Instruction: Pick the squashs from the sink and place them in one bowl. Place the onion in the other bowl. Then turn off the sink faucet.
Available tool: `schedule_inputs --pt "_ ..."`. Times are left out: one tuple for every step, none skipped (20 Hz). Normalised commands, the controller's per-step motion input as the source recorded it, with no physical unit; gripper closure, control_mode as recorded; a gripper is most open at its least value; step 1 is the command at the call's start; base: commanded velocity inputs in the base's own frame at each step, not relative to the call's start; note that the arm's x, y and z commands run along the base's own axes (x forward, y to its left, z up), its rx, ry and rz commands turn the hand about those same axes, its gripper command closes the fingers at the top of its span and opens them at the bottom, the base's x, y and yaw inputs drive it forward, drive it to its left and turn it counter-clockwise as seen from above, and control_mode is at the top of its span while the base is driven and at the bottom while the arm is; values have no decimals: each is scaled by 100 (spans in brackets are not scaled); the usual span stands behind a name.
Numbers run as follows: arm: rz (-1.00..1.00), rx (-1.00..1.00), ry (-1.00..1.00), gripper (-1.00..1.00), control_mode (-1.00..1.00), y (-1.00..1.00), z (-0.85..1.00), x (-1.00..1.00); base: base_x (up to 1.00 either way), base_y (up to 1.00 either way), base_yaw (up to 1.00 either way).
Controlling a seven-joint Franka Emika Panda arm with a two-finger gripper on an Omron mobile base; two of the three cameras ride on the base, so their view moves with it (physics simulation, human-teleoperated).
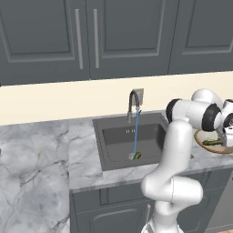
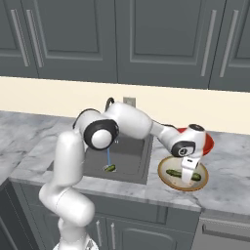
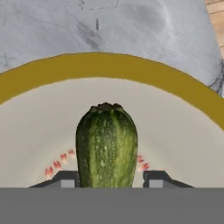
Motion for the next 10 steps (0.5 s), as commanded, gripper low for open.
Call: schedule_inputs --pt "0 0 -9 -100 -100 0 8 -32 0 0 0" --pt "0 0 -9 -100 -100 0 16 -35 0 0 0" --pt "0 0 -8 -100 -100 0 17 -38 0 0 0" --pt "0 0 -11 -100 -100 0 25 -39 0 0 0" --pt "0 0 -10 -100 -100 0 29 -39 0 0 0" --pt "0 0 -11 -100 -100 0 33 -37 0 0 0" --pt "0 0 -11 -100 -100 0 36 -36 0 0 0" --pt "0 0 -10 -100 -100 3 42 -34 0 0 0" --pt "0 0 -10 -100 -100 5 43 -33 0 0 0" --pt "0 0 -11 -100 -100 6 48 -34 0 0 0"
